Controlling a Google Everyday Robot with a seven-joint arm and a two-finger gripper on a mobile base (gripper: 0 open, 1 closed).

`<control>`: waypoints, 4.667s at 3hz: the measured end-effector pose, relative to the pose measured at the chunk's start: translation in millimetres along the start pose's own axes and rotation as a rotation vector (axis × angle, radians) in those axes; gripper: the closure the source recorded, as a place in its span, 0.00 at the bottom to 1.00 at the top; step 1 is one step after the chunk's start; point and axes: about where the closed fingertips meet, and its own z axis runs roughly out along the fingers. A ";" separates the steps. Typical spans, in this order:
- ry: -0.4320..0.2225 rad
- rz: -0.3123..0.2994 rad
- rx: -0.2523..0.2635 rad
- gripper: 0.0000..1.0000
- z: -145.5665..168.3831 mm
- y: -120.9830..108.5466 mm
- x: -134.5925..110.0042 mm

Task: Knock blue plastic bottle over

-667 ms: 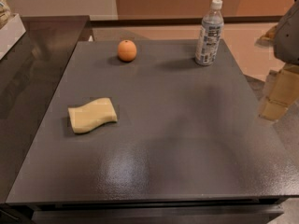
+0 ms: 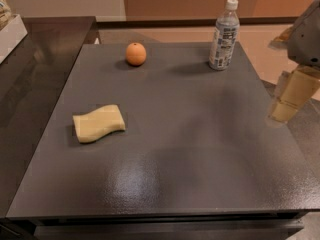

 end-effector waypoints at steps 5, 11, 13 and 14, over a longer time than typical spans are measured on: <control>-0.360 0.229 0.069 0.00 110.5 -185.8 -19.5; -0.574 0.322 0.070 0.41 127.1 -250.7 -61.1; -0.569 0.285 0.061 0.87 110.9 -241.8 -63.4; -0.493 0.208 0.033 1.00 96.6 -225.6 -66.1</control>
Offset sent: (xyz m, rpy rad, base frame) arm 0.1338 -0.0200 -0.0577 0.2875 -0.0270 -0.1174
